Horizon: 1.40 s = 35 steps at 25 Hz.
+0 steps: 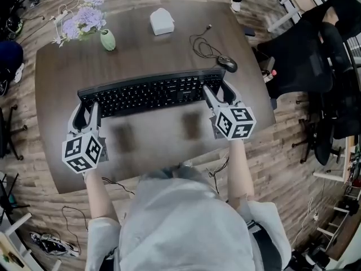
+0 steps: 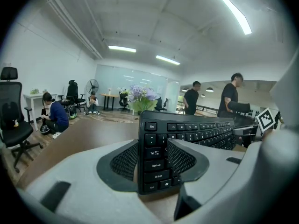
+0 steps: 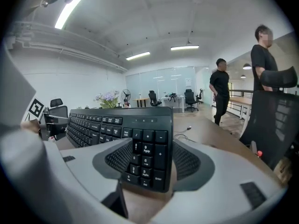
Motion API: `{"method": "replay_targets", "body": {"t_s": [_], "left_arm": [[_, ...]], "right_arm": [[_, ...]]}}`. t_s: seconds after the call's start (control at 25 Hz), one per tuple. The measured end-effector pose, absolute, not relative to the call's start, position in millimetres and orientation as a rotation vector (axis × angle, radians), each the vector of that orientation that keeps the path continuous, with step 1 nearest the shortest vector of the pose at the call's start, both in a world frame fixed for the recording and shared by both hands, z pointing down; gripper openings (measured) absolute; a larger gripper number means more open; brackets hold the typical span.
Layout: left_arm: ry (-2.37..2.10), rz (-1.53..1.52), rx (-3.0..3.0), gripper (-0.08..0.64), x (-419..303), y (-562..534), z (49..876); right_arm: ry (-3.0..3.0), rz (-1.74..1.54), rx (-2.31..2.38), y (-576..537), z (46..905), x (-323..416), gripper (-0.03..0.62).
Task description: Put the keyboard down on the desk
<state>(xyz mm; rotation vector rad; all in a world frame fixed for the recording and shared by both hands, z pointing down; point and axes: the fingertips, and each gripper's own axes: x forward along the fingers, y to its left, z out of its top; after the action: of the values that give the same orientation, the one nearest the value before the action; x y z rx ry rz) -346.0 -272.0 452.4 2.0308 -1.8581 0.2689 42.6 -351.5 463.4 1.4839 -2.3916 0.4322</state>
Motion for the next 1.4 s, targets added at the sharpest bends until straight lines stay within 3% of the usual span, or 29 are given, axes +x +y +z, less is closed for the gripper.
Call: {"method": "replay_targets", "body": {"t_s": [1.4], "left_arm": [[-1.683,0.452,1.868,0.176,-361.3,-304.6,563.3]], "right_arm": [[-2.159,0.649,1.392,-380.9,574.6,27.7,0.241]]}}
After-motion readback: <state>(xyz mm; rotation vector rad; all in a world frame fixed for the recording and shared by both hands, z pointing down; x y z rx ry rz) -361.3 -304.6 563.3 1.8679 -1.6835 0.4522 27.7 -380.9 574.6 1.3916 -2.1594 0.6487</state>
